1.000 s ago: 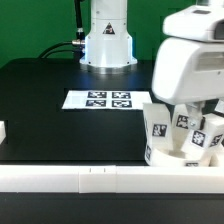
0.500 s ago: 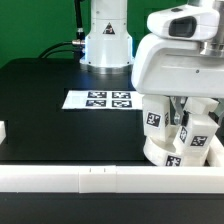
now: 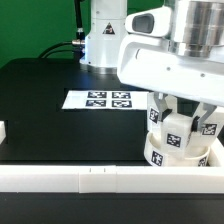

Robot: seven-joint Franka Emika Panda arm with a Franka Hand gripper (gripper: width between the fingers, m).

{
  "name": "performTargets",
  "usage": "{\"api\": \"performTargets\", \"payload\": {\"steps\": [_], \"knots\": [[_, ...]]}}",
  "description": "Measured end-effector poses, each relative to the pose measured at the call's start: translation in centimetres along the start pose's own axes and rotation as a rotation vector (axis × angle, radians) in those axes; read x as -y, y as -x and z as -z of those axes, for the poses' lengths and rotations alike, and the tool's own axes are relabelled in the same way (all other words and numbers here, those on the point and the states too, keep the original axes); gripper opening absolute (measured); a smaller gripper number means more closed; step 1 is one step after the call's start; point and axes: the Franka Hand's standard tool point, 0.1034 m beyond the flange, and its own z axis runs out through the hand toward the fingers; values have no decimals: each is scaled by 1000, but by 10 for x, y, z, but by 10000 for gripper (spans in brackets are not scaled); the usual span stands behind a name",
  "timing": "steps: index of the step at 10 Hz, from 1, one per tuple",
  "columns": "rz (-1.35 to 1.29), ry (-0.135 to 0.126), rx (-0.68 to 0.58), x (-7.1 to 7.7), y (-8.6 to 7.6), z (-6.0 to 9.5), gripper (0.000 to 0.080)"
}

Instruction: Assemble stool

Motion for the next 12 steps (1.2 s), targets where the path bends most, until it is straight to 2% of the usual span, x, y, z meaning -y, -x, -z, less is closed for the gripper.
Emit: {"api": "performTargets", "payload": {"steps": [2, 4, 5, 7, 8, 9, 11, 12], "knots": [[-183, -5, 11, -6, -3, -2, 340], [-451, 2, -2, -13, -9, -4, 340], [-535, -19, -25, -14, -16, -4, 340], [-741, -35, -41, -25, -14, -10, 340], [-793, -59, -34, -27, -11, -11, 340], [-852, -48, -25, -28, -10, -11, 340], [-844, -49, -25, -28, -10, -10, 340], [-836, -72, -18, -26, -12, 0, 522]]}}
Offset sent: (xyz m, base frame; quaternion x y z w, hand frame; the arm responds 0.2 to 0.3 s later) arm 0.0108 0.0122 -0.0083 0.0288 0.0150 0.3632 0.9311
